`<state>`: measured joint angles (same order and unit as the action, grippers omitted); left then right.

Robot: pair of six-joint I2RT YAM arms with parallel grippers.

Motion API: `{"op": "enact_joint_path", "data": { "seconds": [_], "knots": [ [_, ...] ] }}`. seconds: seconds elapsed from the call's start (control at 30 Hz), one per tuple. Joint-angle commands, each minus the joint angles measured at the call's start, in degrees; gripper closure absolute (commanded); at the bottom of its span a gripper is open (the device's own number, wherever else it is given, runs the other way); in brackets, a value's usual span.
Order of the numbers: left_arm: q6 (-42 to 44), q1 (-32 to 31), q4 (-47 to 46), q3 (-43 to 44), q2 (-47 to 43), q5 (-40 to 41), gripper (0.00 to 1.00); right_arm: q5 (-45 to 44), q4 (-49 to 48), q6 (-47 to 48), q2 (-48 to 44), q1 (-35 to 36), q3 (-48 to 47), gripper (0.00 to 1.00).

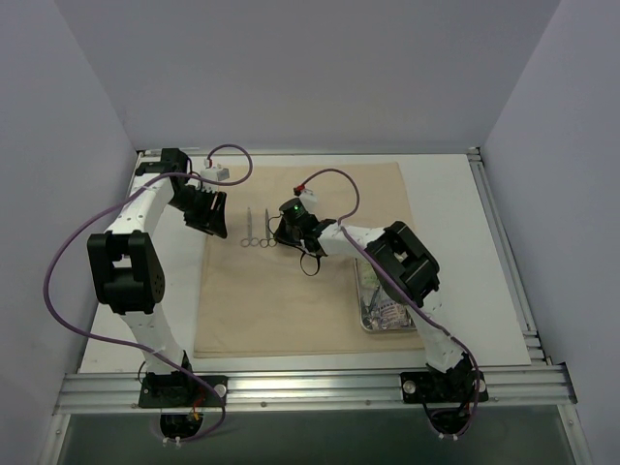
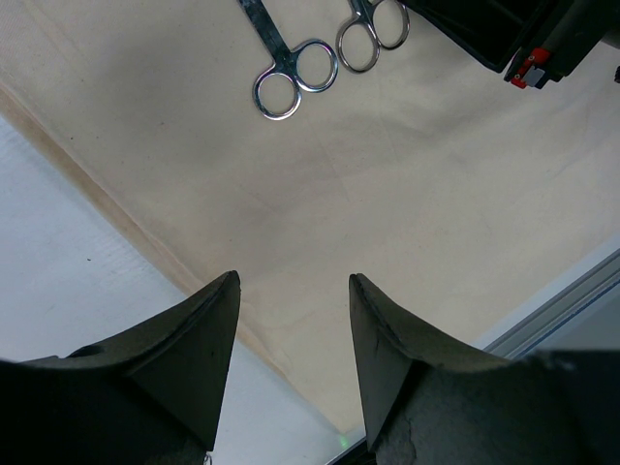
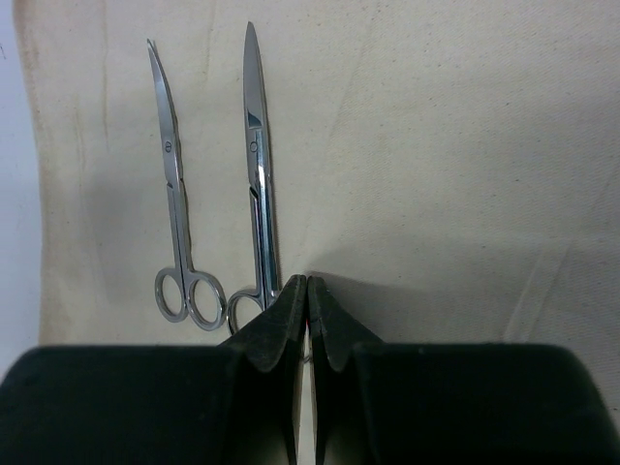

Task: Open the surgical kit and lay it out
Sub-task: Place the medical item in the surgical kit, then pick up the medical item from the container.

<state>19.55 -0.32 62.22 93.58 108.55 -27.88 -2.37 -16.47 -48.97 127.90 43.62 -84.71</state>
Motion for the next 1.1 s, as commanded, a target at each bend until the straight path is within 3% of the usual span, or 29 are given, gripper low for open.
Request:
{"op": "enact_joint_path", "data": {
  "seconds": [0.0,0.2,0.47,0.57,0.67,0.7,0.8,0.93,1.07],
  "knots": [
    [0.49,0.05,-0.61,0.02,-0.27,-1.21,0.42,1.76,2.59,-1.3,-1.77,1.12,1.74,1.0],
    [0.66,0.05,-0.43,0.11,-0.53,-1.13,0.42,1.14,3.19,-0.87,-2.47,1.03,1.65,1.0],
    [0.58,0.05,-0.34,0.2,-0.45,-1.21,0.42,-4.92,8.73,6.59,-8.97,0.86,-0.98,1.0],
    [0.75,0.05,-0.25,0.46,-0.53,-1.21,0.42,-6.77,11.54,12.29,-14.41,1.03,-1.51,0.94],
    [0.75,0.05,-0.17,0.55,-0.8,-0.78,0.42,-7.91,16.72,14.86,-19.95,1.03,-1.17,0.79],
    [0.75,-0.03,-0.34,0.55,-0.8,-0.69,0.42,-9.22,21.08,15.83,-23.1,0.95,0.32,0.72],
    [0.84,-0.03,-0.6,0.2,-1.59,0.02,0.42,-10.72,29.19,15.84,-28.9,0.6,4.53,0.63],
    [1.02,0.05,-0.95,-0.33,-3.17,0.72,0.42,-16.86,41.06,9.71,-36.12,-0.55,12.88,0.69],
    [0.84,0.05,-1.74,-0.94,-4.31,1.16,0.42,-14.52,45.47,4.42,-44.74,-2.74,24.22,0.69]
  ]
}}
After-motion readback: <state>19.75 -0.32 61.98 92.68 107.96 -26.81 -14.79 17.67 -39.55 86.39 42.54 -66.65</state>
